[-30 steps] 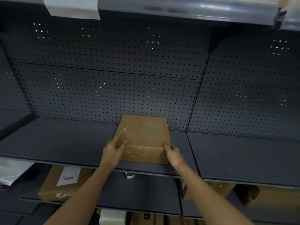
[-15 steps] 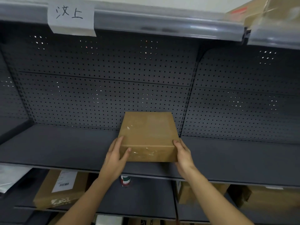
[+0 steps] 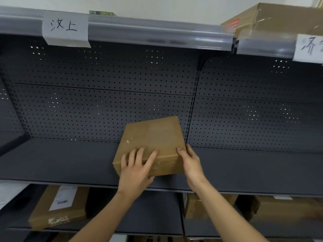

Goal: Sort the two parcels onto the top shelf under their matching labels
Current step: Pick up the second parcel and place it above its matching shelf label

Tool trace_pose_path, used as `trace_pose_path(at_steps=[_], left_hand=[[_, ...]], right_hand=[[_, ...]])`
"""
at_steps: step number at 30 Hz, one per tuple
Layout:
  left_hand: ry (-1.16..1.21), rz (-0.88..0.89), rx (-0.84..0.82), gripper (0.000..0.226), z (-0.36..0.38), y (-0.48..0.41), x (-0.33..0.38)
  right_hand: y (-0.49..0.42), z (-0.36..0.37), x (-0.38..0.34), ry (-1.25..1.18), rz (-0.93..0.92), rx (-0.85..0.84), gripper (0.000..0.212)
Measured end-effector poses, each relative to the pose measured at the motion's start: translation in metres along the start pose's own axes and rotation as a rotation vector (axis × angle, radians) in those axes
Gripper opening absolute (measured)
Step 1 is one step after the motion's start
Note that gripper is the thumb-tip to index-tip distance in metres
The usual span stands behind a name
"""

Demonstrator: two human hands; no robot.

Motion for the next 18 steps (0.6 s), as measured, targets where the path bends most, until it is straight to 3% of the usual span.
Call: trace_pose_path(at_steps=[4,8,13,18], left_hand=[[-0.014,-0.017,0.076,0.092,-0.008,-0.002,0.006],[0.182,-0.164,0.173,0.095,-0.021,-0.001,0.002],[1.000,-0.471,0.389,0.100,-0.035,0.002,-0.003],[1.531,-0.742,0.454,0.074,-0.019,0.010,0.000]], right_hand=[[0.005,-0.016,-0.008,0.034,-0.031,0.016,0.083],[0.012,-0.028,-0.010,-0.020,-0.113,-0.016,0.071],[0.014,-0.031,0.015,-0.037,0.017,-0.079,0.065],[0.020,-0.020,0.042,-0.062,0.174,-0.141,0.071]])
Point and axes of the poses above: each hand's wrist, its own y-axis away from the middle knuckle, its own z-axis out of the palm, x = y × z, the point moved 5 cm from there along -y, towards the middle knuckle, and after that the axes turned 11 degrees about y, right-handed, at the moved point
